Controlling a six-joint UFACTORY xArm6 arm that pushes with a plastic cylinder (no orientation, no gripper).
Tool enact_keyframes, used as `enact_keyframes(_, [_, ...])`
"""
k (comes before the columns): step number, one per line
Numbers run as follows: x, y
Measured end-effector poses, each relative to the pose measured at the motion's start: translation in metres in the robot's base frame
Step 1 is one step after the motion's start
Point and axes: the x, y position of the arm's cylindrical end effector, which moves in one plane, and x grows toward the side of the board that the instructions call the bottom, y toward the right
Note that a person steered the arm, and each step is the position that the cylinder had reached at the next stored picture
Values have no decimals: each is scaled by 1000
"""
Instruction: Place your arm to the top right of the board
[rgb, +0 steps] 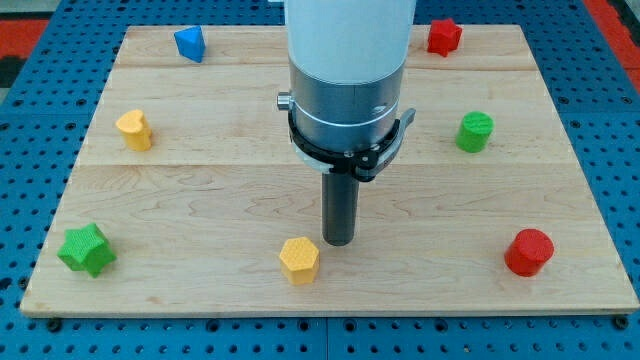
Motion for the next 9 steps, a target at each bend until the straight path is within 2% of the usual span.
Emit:
enact_keyframes(1, [0, 2])
enact_keyframes(3, [-59, 16])
enact_keyframes(5, [-163, 22])
enact_keyframes(7, [-171, 18])
enact_keyframes(8, [-158, 15])
enact_keyframes(9, [-121, -2])
